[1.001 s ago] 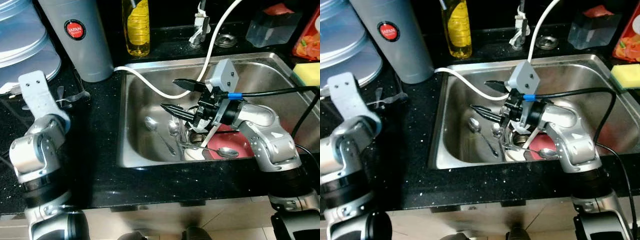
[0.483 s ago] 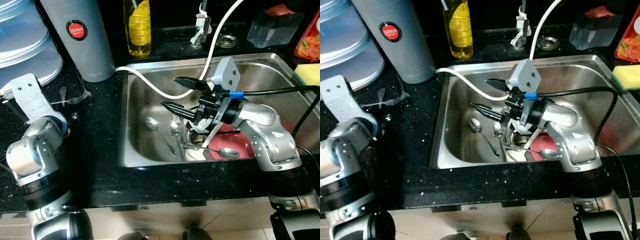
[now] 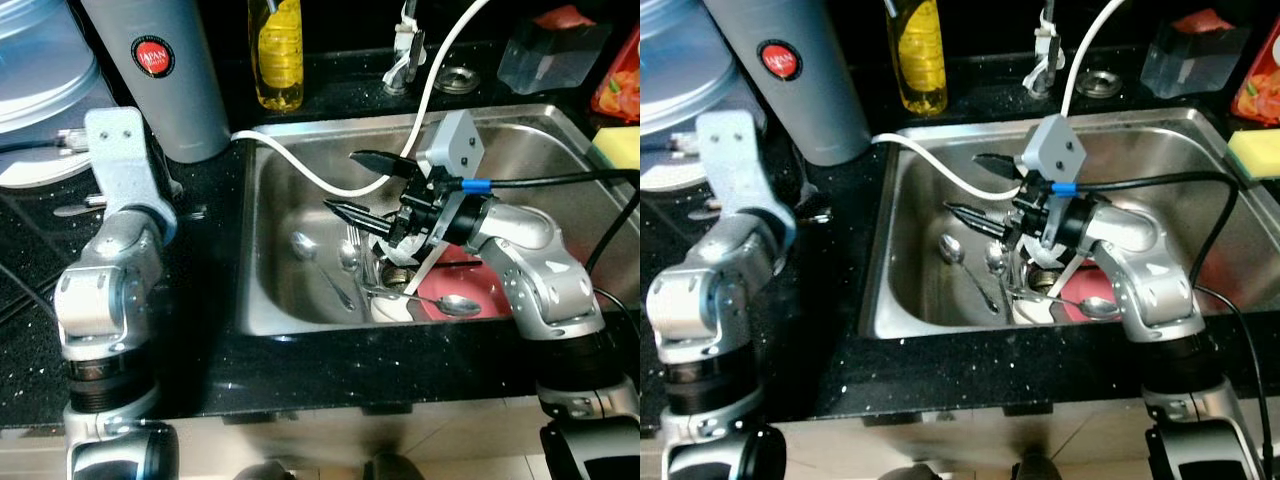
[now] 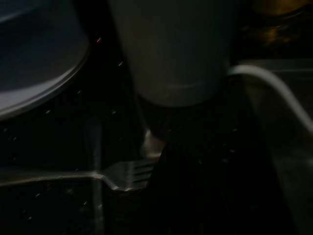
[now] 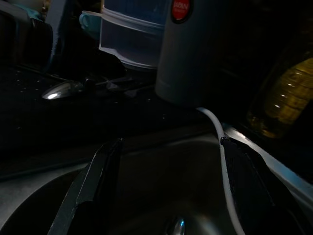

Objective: Kitchen organization

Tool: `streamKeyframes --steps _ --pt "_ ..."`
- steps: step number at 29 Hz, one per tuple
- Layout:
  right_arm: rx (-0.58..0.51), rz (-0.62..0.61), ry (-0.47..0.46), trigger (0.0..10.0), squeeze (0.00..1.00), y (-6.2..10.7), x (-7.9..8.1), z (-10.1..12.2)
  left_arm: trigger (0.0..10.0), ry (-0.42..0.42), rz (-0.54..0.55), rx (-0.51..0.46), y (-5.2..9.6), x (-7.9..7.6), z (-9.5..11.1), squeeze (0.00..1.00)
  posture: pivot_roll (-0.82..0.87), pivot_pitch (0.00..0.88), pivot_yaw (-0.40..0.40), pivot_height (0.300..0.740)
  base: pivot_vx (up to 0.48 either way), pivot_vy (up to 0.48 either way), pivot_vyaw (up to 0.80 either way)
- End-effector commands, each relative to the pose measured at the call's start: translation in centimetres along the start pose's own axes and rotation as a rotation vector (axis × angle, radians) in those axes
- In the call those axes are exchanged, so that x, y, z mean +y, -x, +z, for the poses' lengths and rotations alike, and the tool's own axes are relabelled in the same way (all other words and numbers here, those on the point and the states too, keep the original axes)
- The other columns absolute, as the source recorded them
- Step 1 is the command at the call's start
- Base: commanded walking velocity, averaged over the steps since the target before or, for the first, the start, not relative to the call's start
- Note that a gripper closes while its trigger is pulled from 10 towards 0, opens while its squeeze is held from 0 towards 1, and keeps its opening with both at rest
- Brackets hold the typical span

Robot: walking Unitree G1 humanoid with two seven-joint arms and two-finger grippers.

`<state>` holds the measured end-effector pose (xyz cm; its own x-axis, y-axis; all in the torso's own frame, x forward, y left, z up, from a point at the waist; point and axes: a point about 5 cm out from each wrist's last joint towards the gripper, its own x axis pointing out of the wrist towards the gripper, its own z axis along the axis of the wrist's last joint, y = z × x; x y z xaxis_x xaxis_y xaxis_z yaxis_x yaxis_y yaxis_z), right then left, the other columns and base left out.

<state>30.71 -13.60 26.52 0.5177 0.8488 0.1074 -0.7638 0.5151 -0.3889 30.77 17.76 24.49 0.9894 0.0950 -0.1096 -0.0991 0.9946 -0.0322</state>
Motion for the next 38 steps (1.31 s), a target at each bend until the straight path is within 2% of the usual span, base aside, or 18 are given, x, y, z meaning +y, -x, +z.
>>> streamKeyframes --steps 1,2,3,4,5,6,7,11,15,19,22,23,24,26,29,35,36,38 --pt "-0.022 0.007 0.006 10.0 0.00 -0.4 0.0 0.3 0.0 -0.022 -0.014 -0.035 0.2 0.0 0.7 0.00 -0.02 0.082 0.089 0.740 0.000 0.000 0.00" --pt "-0.023 0.007 0.006 10.0 0.00 -0.3 0.0 0.3 5.9 -0.032 0.010 -0.032 0.2 0.2 0.6 0.00 -0.02 0.082 0.089 0.740 0.000 0.000 0.00" --pt "-0.023 0.007 0.006 10.0 0.00 -0.3 0.0 0.3 5.9 -0.032 0.010 -0.032 0.2 0.2 0.6 0.00 -0.02 0.082 0.089 0.740 0.000 0.000 0.00" --pt "-0.022 0.005 0.006 10.0 0.00 -0.3 0.0 0.3 10.0 -0.051 0.057 -0.027 0.1 0.7 0.5 0.00 -0.02 0.084 0.090 0.740 0.000 0.000 0.00" --pt "-0.021 0.002 0.006 10.0 0.00 -0.3 0.0 0.3 10.0 -0.073 0.155 -0.005 0.0 2.2 0.2 0.76 -0.01 0.087 0.091 0.740 0.000 0.000 0.00" --pt "-0.020 0.001 0.006 10.0 0.00 -0.2 0.0 0.3 10.0 -0.076 0.192 0.009 0.0 2.7 0.1 0.76 -0.01 0.087 0.091 0.740 0.000 0.000 0.00" --pt "-0.020 0.001 0.006 10.0 0.00 -0.2 0.0 0.3 10.0 -0.067 0.230 0.037 0.0 3.5 -0.3 1.00 -0.01 0.088 0.092 0.740 0.000 0.000 0.00" --pt "-0.020 -0.001 0.004 10.0 0.00 -0.2 0.0 0.3 10.0 -0.030 0.290 0.145 0.4 5.2 -2.2 1.00 -0.01 0.091 0.095 0.740 0.000 0.000 0.00" --pt "-0.020 -0.004 -0.001 10.0 0.00 -0.1 0.1 0.2 10.0 -0.044 0.223 0.225 1.6 4.0 -4.2 1.00 0.00 0.100 0.094 0.740 0.000 0.000 0.00" --pt "-0.020 -0.004 -0.004 10.0 0.00 -0.1 0.1 0.1 10.0 -0.049 0.197 0.254 2.0 3.2 -5.1 1.00 0.00 0.102 0.092 0.740 0.000 0.000 0.00" --pt "-0.020 -0.003 -0.006 10.0 0.00 -0.2 0.1 0.1 10.0 -0.092 0.160 0.264 2.0 2.4 -5.6 1.00 0.00 0.101 0.088 0.740 0.000 0.000 0.00" --pt "-0.022 -0.002 -0.006 10.0 0.00 -0.3 0.1 0.1 10.0 -0.106 0.148 0.260 2.0 2.2 -5.7 0.00 0.00 0.102 0.088 0.740 0.000 0.000 0.00" --pt "-0.022 -0.002 -0.006 10.0 0.00 -0.3 0.1 0.1 10.0 -0.106 0.148 0.260 2.0 2.2 -5.7 0.00 0.00 0.102 0.088 0.740 0.000 0.000 0.00" --pt "-0.024 0.000 -0.006 10.0 0.00 -0.4 0.1 0.2 10.0 -0.171 0.120 0.206 1.7 1.6 -5.0 0.00 0.00 0.100 0.086 0.740 0.000 0.000 0.00" --pt "-0.025 0.001 -0.006 10.0 0.00 -0.4 0.1 0.2 10.0 -0.229 0.079 0.062 1.3 0.6 -2.9 0.00 0.00 0.099 0.087 0.740 0.000 0.000 0.00" --pt "-0.025 -0.003 -0.004 10.0 0.00 -0.4 0.1 0.2 10.0 -0.205 -0.031 0.078 1.3 -1.0 -3.2 0.00 -0.01 0.097 0.093 0.740 0.000 0.000 0.00" --pt "-0.025 -0.005 -0.003 10.0 0.00 -0.3 0.1 0.2 10.0 -0.155 -0.047 0.085 1.5 -1.4 -3.1 0.00 -0.01 0.095 0.094 0.740 0.000 0.000 0.00" --pt "-0.025 -0.006 -0.003 10.0 0.00 -0.3 0.1 0.3 10.0 -0.182 -0.040 0.072 1.6 -1.4 -3.0 0.00 -0.01 0.093 0.094 0.740 0.000 0.000 0.00"
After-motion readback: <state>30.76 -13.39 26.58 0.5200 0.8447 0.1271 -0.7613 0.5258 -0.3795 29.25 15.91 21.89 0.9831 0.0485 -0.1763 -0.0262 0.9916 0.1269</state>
